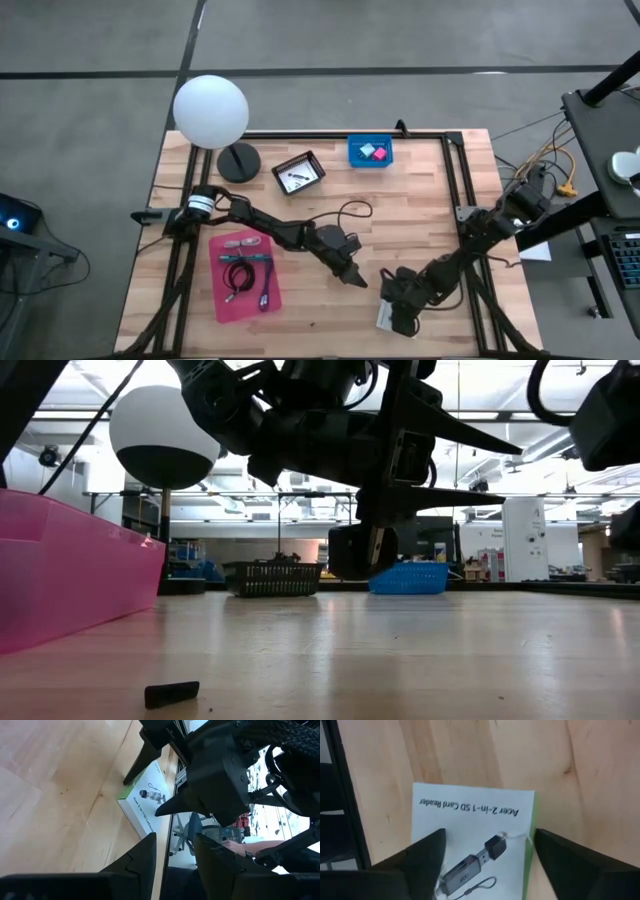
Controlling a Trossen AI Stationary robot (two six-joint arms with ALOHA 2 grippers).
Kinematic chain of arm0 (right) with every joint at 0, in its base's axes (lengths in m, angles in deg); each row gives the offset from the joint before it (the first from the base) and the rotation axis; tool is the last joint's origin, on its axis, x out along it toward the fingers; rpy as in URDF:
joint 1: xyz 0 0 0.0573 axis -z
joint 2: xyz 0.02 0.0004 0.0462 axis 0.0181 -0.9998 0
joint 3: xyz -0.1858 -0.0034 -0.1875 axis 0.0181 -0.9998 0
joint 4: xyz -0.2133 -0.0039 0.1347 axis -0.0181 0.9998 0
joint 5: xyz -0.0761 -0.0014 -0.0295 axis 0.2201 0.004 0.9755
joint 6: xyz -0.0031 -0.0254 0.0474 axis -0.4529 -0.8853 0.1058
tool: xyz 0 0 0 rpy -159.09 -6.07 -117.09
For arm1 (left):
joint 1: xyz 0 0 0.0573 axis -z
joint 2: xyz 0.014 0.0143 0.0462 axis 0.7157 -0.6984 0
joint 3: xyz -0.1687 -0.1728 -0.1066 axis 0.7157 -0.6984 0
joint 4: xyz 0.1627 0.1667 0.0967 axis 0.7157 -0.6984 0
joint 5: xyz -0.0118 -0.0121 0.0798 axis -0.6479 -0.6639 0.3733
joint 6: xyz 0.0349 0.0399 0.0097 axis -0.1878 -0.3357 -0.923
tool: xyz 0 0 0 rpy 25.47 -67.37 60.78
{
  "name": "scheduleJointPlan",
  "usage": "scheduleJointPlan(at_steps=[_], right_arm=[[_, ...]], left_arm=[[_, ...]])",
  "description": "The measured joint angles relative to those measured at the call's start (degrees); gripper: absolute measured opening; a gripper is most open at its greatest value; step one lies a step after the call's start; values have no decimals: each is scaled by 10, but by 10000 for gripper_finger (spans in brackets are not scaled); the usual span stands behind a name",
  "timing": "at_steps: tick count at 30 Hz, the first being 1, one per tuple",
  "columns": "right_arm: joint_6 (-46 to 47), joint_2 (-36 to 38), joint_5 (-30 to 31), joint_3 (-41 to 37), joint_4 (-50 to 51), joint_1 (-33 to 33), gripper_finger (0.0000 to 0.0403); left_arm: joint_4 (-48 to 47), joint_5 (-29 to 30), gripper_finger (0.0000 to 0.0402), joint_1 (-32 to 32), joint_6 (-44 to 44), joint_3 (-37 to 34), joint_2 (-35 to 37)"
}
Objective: Pick and place items into bin
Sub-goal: Put the card reader box into the black bin
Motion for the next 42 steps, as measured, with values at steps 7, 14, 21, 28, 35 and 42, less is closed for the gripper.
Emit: scheduleJointPlan(at_steps=[7,14,21,28,35,42], right_arm=[[-17,-2,-1,-1,-1,13,209],[-17,-3,-2,-2,-7,14,145],[-20,-3,-1,-2,-2,14,119],[-33,-3,-1,-2,0,14,71],[-37,1,-1,-2,2,14,39],[-48,21,-7,-4,7,14,13]], left_arm=[[0,-7,116,-3,0,0,0],[0,-8,116,-5,0,0,0],[0,-9,116,-5,0,0,0],[0,-15,116,-5,1,0,0],[0,-23,116,-6,3,0,0],[2,-28,116,-9,3,0,6]])
